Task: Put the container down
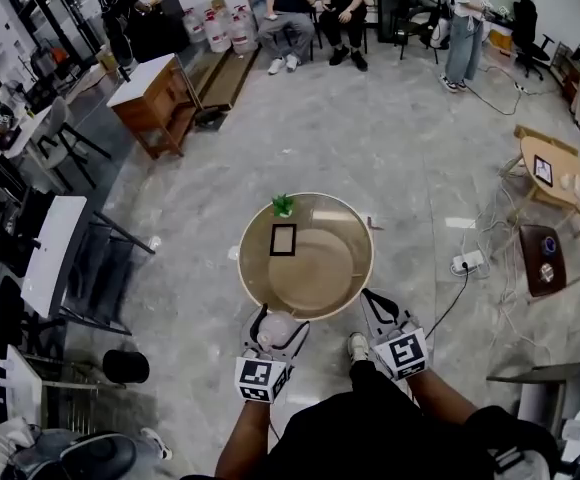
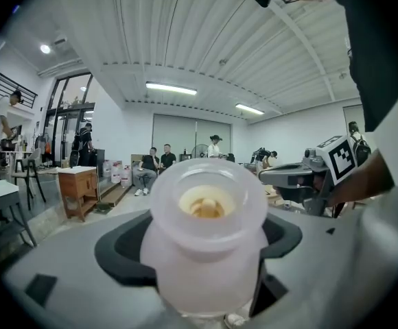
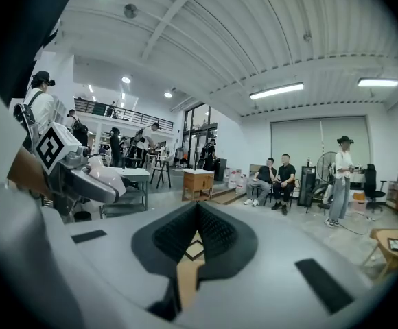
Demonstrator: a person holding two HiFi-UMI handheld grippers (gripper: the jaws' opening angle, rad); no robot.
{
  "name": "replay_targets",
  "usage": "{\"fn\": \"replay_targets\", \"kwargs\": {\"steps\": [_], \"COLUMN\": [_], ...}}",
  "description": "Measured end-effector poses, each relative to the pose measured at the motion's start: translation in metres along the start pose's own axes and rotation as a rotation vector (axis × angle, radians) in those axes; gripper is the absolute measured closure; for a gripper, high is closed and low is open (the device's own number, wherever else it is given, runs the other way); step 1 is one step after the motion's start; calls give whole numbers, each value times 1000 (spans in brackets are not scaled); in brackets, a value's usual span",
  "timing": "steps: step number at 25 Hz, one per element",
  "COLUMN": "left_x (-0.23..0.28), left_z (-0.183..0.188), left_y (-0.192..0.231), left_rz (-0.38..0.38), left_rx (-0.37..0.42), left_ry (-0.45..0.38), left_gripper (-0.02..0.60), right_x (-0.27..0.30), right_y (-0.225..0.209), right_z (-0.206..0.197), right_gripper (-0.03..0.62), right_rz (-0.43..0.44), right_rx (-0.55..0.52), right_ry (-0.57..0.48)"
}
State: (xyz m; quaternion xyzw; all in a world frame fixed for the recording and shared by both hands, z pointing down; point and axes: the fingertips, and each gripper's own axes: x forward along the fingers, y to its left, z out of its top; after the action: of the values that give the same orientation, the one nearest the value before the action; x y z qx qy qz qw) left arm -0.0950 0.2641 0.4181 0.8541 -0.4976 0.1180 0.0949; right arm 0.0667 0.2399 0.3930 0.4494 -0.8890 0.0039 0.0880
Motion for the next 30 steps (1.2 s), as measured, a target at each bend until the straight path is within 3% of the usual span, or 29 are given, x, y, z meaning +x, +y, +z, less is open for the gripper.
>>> {"fn": "replay_targets", "kwargs": {"steps": [12,19,30], "left_x": [120,146,177], "left_z": [25,14,9], "left_y": [46,82,169], "left_rz": [126,166,143], "left_rx": [-17,-41,-70], "left_ry": [13,56,83], "left_gripper": [166,165,166], "right_x": [106,156,253], "right_y": [-108,-114,-91], "right_z": [-8,-14,-9], "right_gripper": [594,594,594], "right_rz": [121,162,178], "right_rx": [-41,-1,-6], "right_ry": [21,30,72]}}
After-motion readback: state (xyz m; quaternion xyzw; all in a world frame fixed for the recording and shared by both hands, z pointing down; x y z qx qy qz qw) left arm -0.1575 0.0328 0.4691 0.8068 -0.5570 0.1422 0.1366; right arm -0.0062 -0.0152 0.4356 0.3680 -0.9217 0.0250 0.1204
